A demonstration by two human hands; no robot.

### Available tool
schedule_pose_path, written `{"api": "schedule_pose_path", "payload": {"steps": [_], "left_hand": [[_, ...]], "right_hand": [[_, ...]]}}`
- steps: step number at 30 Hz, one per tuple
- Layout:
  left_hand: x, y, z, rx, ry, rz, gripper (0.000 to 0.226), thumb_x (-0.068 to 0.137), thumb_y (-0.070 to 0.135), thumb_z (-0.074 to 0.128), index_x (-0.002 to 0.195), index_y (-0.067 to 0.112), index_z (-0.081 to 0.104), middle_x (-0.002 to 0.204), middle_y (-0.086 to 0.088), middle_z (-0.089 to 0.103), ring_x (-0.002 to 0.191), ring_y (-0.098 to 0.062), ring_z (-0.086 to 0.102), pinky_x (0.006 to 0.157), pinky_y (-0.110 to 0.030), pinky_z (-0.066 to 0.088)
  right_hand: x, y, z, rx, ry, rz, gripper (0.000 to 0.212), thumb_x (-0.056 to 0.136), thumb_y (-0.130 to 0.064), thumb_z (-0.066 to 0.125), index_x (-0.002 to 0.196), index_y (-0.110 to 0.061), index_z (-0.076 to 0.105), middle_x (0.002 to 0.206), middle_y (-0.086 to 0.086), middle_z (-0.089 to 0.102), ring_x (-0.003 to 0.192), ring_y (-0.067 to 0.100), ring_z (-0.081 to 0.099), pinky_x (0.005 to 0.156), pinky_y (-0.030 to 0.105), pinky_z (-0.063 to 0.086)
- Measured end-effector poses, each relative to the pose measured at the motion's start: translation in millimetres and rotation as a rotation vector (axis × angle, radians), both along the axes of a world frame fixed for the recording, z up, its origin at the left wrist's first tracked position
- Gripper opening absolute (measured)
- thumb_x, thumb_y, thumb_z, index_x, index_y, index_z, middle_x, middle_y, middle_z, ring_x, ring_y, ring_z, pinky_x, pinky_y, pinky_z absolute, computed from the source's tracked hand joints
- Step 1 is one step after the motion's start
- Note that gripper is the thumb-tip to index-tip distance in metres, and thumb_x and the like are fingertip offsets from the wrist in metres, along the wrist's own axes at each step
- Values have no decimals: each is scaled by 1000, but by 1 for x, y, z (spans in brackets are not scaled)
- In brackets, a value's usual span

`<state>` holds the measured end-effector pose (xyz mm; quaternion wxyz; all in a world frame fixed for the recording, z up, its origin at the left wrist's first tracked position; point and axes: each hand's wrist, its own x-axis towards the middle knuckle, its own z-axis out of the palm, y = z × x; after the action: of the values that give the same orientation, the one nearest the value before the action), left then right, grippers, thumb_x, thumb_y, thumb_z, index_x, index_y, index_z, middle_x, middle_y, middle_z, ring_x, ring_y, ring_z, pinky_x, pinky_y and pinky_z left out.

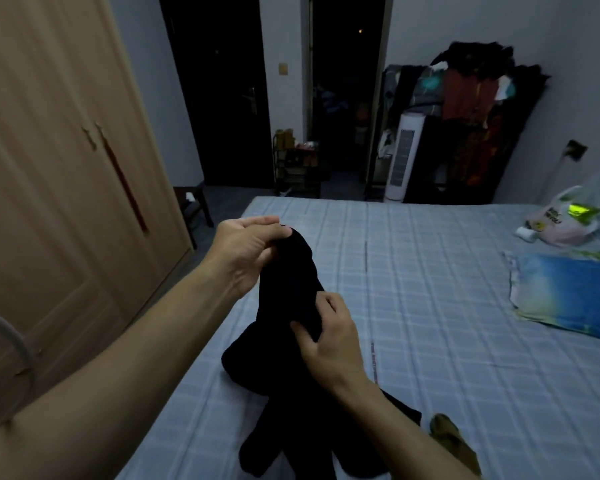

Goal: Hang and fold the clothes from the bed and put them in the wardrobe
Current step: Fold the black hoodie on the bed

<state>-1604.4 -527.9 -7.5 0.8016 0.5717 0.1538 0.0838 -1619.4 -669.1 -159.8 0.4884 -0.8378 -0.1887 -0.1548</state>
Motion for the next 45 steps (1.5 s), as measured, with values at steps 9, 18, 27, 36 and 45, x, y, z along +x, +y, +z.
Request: {"api": "schedule_pose_path", "payload": {"steps": [9,18,27,36,45], "left_hand": [[-54,50,-23,676,-97,45,44,73,-16,76,103,15,71,92,-4,74,84,-15,73,67,-19,57],[-105,99,0,1303,-328,36,6,86,17,76,92,15,73,97,-4,61,94,-23,61,90,-46,53],[-173,131,-19,1005,-505,-298,12,84,11,77,91,20,73,81,5,71,81,-13,70,71,-32,54],[-207,110,-10,1030,-533,-239,6,91,19,70,92,14,73,84,-1,72,82,-14,69,77,-44,57],[-213,117,13,1095,-504,122,13,91,24,71,84,14,66,69,10,59,63,5,55,50,-2,34]], "right_hand": [[3,-28,24,159,92,25,17,92,-1,50,86,-15,57,65,-1,61,59,11,56,54,23,40],[-39,-18,81,73,-58,112,17,96,-4,50,87,-18,54,61,6,56,48,9,45,47,26,33],[-130,12,77,-13,-87,-21,15,95,-4,52,88,-17,56,69,-1,60,63,17,56,56,23,40],[-223,20,0,-11,112,54,13,88,-38,65,95,-31,57,81,-18,64,72,-2,61,62,14,42],[-282,67,-91,-81,272,0,25,75,-30,71,99,-26,65,88,-18,65,83,-3,62,70,14,47]]}}
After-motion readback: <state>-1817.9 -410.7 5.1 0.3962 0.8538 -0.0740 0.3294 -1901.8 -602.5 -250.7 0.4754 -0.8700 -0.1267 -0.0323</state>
